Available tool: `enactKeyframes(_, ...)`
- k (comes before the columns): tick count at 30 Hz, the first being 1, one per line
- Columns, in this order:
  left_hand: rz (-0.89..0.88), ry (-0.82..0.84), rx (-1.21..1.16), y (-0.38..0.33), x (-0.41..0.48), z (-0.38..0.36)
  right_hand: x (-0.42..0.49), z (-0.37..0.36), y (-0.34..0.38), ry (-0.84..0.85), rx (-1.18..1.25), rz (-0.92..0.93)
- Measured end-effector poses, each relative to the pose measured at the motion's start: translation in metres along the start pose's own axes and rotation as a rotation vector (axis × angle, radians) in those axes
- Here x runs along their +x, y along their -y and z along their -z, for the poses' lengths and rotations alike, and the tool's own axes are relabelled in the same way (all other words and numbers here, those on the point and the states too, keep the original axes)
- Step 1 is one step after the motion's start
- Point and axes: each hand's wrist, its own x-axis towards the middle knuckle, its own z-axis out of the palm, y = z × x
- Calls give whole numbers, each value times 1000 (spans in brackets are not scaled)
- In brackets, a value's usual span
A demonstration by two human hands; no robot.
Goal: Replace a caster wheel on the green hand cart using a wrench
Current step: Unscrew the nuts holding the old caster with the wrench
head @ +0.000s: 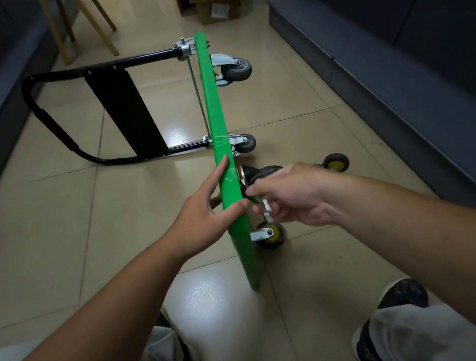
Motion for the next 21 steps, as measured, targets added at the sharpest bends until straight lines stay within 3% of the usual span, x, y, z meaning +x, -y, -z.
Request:
enactKeyframes(2,10,-3,12,-1,0,0,1,-2,-25,-106,17,130)
enactKeyframes(9,18,9,8,3,2,-1,37,-4,-111,-187,-235,525)
enactKeyframes(16,2,-4,33,7,3,1,69,-13,-133,-231,-268,609)
enactKeyframes(21,-3,-14,-5,3,6,-2,28,4,-129,-127,-225,494)
